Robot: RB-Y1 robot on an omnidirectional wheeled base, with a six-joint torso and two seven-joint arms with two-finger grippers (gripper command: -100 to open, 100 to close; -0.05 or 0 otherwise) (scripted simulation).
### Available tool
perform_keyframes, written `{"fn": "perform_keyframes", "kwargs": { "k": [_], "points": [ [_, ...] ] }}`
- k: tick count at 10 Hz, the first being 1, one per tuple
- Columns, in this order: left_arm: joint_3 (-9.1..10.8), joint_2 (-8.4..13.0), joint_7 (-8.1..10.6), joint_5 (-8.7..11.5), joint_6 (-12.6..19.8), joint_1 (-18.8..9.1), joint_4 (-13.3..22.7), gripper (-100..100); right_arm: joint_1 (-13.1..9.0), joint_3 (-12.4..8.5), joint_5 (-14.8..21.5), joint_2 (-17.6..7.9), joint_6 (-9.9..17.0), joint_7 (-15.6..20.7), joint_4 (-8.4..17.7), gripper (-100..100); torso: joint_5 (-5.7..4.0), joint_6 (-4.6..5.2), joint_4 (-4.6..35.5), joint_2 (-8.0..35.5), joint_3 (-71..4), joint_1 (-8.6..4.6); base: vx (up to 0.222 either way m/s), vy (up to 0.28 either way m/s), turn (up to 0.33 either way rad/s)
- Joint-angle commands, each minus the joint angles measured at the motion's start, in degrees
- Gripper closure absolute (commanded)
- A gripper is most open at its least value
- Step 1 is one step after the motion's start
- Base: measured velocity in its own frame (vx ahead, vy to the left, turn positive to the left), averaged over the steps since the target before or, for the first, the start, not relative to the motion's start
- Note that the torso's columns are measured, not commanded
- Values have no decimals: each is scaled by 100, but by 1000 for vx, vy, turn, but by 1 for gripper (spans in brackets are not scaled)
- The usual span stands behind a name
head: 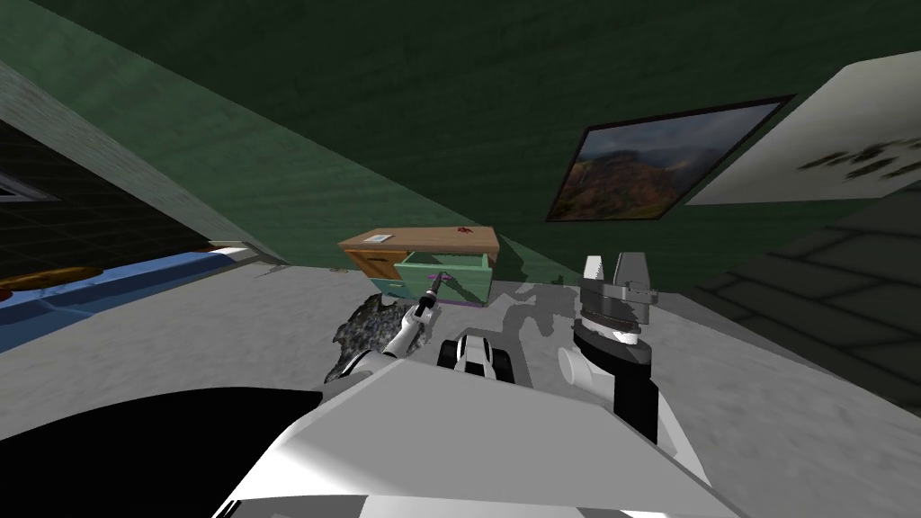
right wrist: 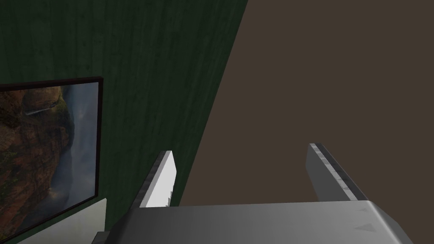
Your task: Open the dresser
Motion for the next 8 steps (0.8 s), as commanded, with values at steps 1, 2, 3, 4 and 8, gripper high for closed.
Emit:
{"fn": "perform_keyframes", "kwargs": {
  "k": [1,2,3,4,8],
  "points": [
    [39,47,22,27,-32,-279,354,-100,0,0,0,0,0,0,0,0,0,0,3,7,6,2,-37,-11,0],
    [119,151,67,83,-62,-538,571,-100,0,0,0,0,0,0,0,0,2,0,1,1,3,6,-76,-17,-71],
    [119,151,67,83,-62,-672,771,-100,0,0,0,0,0,0,0,0,2,1,3,12,8,4,-83,-17,-34],
    [119,151,67,83,-62,-672,783,-100,0,0,0,0,0,0,0,0,1,0,5,13,10,2,-39,-11,3],
    [278,360,155,196,-122,-1288,1375,-100,0,0,0,0,0,0,0,0,2,-1,0,-2,1,6,-68,-20,-44]
  ]
}}
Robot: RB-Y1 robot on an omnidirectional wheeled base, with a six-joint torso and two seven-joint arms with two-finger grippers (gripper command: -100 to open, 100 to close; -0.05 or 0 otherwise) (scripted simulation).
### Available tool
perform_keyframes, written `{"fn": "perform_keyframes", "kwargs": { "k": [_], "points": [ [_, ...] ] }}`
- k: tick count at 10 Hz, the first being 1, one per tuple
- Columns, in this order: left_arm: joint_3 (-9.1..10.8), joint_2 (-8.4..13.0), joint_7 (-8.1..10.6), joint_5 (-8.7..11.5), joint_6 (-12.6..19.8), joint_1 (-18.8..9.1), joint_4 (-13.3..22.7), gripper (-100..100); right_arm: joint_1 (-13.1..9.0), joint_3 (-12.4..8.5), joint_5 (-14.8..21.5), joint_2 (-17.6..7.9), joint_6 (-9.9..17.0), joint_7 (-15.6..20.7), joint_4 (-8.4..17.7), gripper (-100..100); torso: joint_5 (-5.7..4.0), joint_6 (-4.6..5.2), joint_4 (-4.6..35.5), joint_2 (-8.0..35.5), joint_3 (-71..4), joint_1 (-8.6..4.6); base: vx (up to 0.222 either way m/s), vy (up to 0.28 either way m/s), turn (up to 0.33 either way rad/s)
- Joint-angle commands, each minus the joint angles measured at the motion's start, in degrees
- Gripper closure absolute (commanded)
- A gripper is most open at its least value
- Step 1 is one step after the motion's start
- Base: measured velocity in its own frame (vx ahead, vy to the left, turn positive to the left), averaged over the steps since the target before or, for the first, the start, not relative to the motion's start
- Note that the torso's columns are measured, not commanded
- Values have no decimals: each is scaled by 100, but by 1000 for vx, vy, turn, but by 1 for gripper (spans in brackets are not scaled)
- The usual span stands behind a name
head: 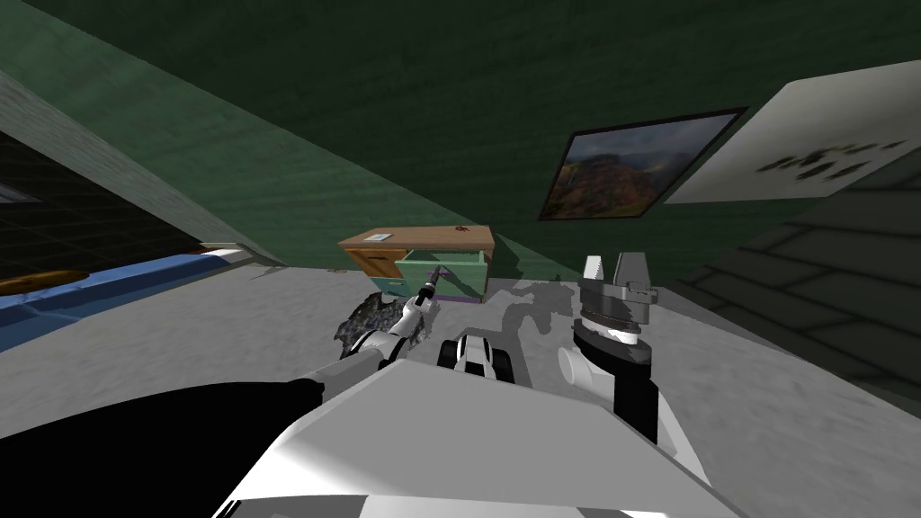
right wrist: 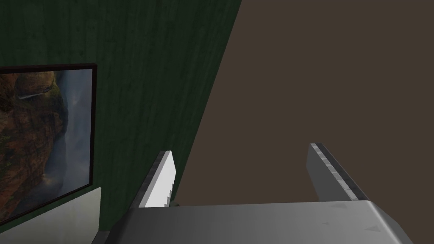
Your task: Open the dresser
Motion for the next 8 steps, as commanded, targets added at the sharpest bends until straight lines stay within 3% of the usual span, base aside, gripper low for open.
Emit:
{"fn": "perform_keyframes", "kwargs": {
  "k": [1,2,4,5,6,8],
  "points": [
    [85,114,47,60,-68,-425,405,-100,-1,0,0,0,0,0,0,0,-6,5,11,15,7,-9,-82,-29,-40],
    [85,114,47,60,-68,-457,552,-100,0,0,0,0,0,0,0,0,-13,1,24,27,16,-16,-34,-9,4],
    [164,218,91,117,-98,-808,907,-100,-1,0,0,0,0,0,0,0,-16,1,28,37,21,-20,-76,-27,-51],
    [148,198,90,108,-63,-695,840,-100,0,0,0,0,0,0,0,0,-19,2,37,45,27,-19,-26,0,-4],
    [149,196,93,109,-60,-702,877,0,0,0,0,0,0,0,0,0,-16,0,31,36,23,-17,0,0,0],
    [144,188,95,108,-42,-679,893,0,1,0,0,0,0,0,0,0,-11,1,18,20,12,-13,0,0,0]
  ]
}}
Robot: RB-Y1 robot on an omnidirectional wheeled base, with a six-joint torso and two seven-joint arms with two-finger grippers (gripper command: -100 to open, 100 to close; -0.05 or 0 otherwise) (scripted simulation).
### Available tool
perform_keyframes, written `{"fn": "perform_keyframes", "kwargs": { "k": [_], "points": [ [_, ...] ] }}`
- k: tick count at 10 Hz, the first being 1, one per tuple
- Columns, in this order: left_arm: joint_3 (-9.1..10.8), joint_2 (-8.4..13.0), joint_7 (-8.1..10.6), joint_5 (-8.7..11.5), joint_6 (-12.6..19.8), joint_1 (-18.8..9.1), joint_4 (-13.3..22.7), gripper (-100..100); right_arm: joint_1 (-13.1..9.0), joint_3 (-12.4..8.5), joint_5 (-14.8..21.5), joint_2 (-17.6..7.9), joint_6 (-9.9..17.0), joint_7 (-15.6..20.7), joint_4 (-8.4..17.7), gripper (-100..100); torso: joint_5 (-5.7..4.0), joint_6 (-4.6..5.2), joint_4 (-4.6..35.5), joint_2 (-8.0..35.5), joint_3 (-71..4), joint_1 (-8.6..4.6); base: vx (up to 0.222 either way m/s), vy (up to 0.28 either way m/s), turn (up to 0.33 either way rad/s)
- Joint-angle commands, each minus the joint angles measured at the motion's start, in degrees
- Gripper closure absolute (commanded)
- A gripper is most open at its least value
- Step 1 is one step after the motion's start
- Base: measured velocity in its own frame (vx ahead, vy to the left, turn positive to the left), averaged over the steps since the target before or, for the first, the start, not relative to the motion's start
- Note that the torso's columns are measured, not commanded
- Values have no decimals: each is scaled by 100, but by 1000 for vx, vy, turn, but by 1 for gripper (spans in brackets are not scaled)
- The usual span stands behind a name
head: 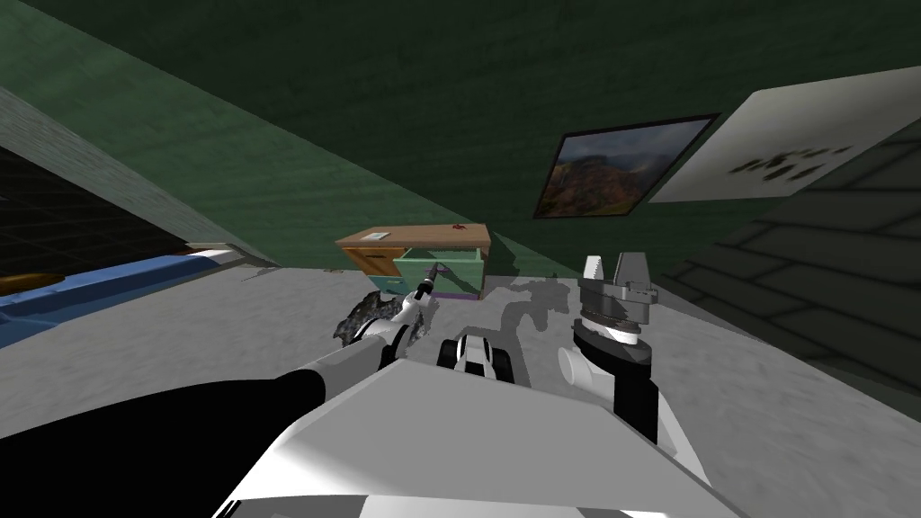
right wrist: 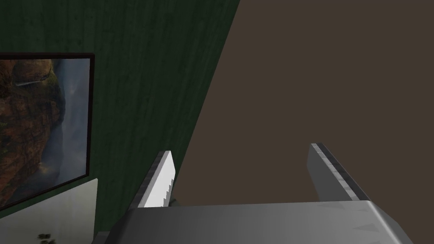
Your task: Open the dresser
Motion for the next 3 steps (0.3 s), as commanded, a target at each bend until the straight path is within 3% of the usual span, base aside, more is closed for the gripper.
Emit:
{"fn": "perform_keyframes", "kwargs": {
  "k": [1,3],
  "points": [
    [-1,-2,1,0,5,6,5,0,0,0,0,0,0,0,0,0,3,0,-5,-3,-2,3,0,0,0],
    [-2,-4,1,0,11,12,11,0,0,0,0,0,0,0,0,0,6,1,-10,-6,-4,6,0,0,0]
  ]
}}
